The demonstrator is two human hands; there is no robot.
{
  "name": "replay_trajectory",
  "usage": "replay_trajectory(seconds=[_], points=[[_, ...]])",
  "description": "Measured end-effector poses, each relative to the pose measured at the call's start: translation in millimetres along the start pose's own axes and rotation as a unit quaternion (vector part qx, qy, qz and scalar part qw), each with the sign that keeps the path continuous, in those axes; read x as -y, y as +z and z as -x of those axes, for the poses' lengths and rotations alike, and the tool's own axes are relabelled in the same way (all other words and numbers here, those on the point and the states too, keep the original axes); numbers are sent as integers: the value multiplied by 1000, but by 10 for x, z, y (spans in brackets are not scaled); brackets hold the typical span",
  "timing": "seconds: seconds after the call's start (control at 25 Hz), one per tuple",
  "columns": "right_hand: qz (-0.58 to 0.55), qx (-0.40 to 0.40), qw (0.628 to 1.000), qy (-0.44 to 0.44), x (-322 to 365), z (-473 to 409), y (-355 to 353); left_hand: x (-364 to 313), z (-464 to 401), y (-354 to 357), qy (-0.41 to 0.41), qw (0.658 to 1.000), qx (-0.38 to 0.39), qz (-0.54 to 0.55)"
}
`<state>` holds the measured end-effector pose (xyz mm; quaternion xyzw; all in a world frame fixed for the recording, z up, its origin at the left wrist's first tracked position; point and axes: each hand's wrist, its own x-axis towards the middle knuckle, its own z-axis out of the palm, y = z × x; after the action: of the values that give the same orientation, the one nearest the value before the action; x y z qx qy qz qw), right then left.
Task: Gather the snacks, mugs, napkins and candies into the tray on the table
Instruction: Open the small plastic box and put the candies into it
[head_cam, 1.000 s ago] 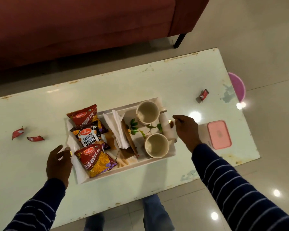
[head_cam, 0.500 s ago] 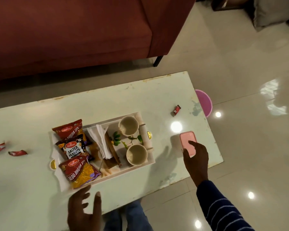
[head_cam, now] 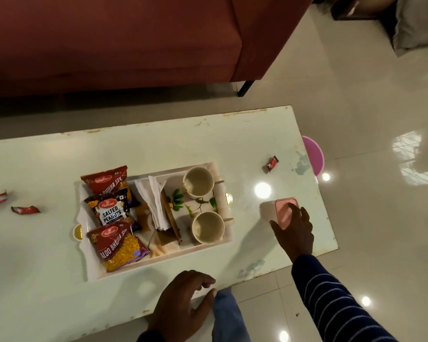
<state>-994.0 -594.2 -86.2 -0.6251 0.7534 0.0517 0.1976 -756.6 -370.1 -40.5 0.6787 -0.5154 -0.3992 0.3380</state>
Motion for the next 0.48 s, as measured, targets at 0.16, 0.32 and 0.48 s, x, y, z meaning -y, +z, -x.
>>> replay_trajectory(seconds=[0.16,0.32,0.48], points=[[-81,-4,997,-4,-22,-188,-15,-178,-316,217,-72,996,45,19],[-186,6,981,-51,162,-32,-337,-561,-715,441,-75,995,65,18],[-183,57,968,-161,386,479,-694,-859,-1107,548,-25,999,34,-32]])
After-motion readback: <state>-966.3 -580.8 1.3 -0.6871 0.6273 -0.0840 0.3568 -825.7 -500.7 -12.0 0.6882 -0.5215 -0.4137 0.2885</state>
